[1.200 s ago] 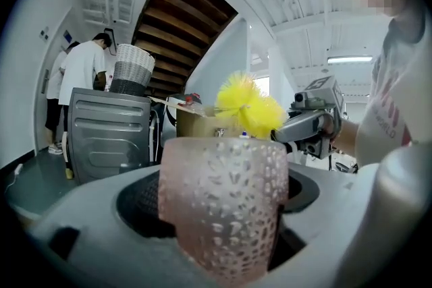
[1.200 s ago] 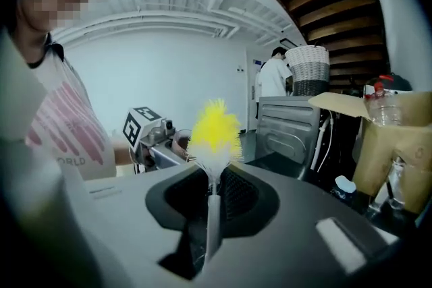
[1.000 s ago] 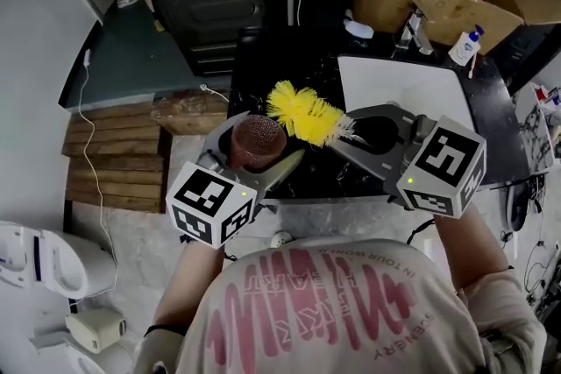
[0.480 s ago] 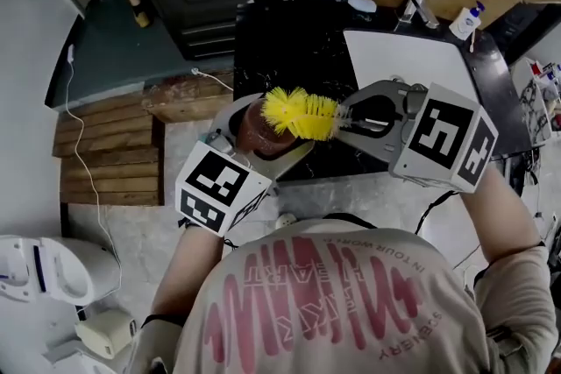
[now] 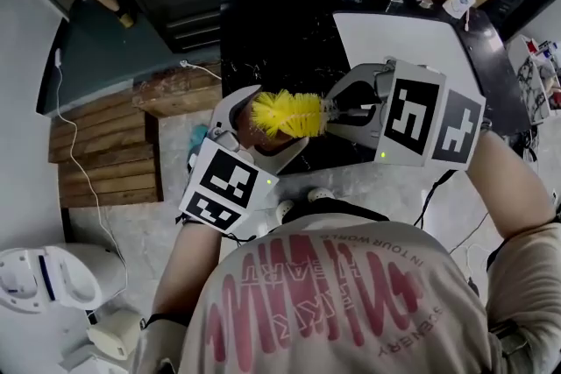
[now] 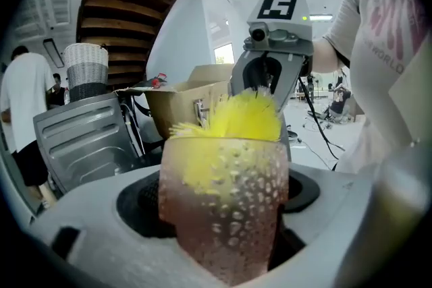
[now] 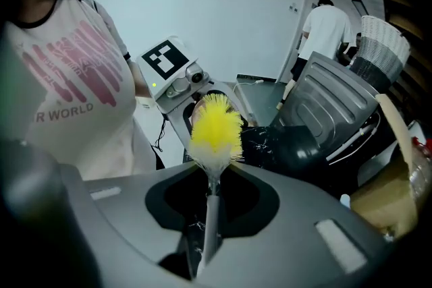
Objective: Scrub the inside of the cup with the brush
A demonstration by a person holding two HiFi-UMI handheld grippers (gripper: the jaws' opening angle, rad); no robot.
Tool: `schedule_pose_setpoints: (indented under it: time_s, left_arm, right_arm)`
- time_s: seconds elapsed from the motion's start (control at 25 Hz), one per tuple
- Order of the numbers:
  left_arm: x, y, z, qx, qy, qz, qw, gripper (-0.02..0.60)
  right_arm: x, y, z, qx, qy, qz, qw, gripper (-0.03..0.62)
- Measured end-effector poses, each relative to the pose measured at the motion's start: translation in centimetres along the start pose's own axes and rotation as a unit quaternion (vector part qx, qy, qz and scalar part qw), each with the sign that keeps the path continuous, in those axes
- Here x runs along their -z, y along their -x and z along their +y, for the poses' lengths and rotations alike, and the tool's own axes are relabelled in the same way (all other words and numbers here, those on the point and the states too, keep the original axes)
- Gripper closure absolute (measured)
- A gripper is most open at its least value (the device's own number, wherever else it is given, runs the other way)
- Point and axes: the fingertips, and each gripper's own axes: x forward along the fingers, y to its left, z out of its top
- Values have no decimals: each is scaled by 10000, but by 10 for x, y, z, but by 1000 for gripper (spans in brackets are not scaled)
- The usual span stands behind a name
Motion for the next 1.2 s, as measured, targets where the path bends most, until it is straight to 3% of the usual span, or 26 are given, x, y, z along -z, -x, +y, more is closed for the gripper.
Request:
schedule_pose_setpoints:
  time_s: [0.44,0.76,1.0,1.2]
  left_arm:
    - [13,-38,-2,377,-808,934,9916,172]
    - [13,-68,5,515,-1040,1402,9833,173]
    - [7,-86,23,412,-2002,2020,9578,176]
    - [-20,-100,41,191,-2374,2121,9478,178]
  right_arm:
    - [27,-14,-23,-473,317,358,9977,531]
    - [48,-20,-47,-766,243,458,9957,531]
    - [66,-13,-73,-780,187,930,9924,531]
    - [57,-3,-97,-519,135,773,9956,530]
